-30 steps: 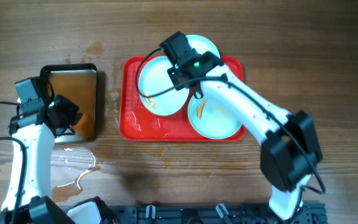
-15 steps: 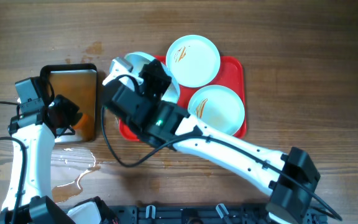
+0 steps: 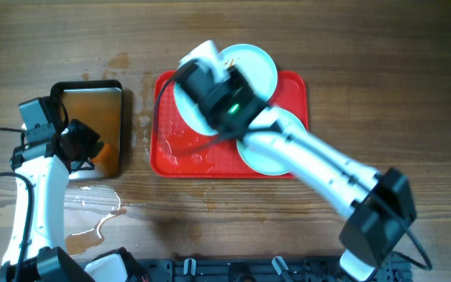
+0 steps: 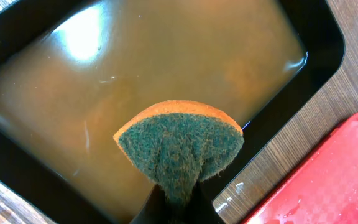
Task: Clean dirty plates on tray and stack at the side
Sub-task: 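Grasp the lower-left plate rim with the right gripper and lift, then carry the plate right and set it on the table beside the tray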
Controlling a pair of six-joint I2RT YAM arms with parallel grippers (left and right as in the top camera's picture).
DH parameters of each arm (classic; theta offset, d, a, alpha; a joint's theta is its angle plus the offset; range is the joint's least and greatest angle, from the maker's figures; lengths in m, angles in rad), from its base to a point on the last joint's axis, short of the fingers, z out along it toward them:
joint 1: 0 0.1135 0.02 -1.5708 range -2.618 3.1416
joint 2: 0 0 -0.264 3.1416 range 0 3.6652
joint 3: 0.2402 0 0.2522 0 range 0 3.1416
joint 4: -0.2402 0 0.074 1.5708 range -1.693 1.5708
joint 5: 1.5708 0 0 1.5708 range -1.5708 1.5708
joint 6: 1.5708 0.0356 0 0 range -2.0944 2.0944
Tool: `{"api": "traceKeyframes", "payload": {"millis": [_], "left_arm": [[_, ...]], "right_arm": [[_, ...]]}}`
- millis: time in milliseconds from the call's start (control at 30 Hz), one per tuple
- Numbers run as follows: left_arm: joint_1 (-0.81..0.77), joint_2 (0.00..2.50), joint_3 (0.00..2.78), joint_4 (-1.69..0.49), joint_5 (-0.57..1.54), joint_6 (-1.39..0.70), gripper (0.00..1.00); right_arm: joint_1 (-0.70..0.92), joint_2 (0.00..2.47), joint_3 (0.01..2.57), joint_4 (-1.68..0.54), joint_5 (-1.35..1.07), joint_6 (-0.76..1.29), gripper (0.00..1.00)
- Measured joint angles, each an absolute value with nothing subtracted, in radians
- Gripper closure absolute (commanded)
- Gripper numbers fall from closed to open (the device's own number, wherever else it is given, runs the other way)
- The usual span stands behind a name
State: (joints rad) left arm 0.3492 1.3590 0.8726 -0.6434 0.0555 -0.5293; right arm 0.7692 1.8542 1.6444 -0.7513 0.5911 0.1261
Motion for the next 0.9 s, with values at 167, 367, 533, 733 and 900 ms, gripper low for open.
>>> {"api": "traceKeyframes", "payload": {"millis": [167, 367, 533, 733, 900], "left_arm": [[0.349, 1.359, 0.873, -0.644, 0.059, -0.529, 0.96], [0.349, 1.359, 0.873, -0.642, 0.059, -0.529, 0.96], [0.349, 1.365, 0.873, -0.637, 0.059, -0.529, 0.96], [0.349, 1.366, 0.873, -0.636, 0.059, -0.529, 0.96], [0.349, 1.367, 0.873, -0.630, 0.067, -0.529, 0.96]], "right_arm": [[0.403, 1.844, 1.644, -0.775, 0.021, 0.299, 0.96], [-0.060, 1.829, 1.575, -0.843, -0.189, 0.352, 0.96], [-0.331, 1.822, 1.358, -0.673, -0.118, 0.367, 0.96], [-0.384, 1.821, 1.214, -0.530, -0.112, 0.356, 0.40], [-0.353, 1.821, 1.215, -0.554, -0.327, 0.266, 0.29]]}}
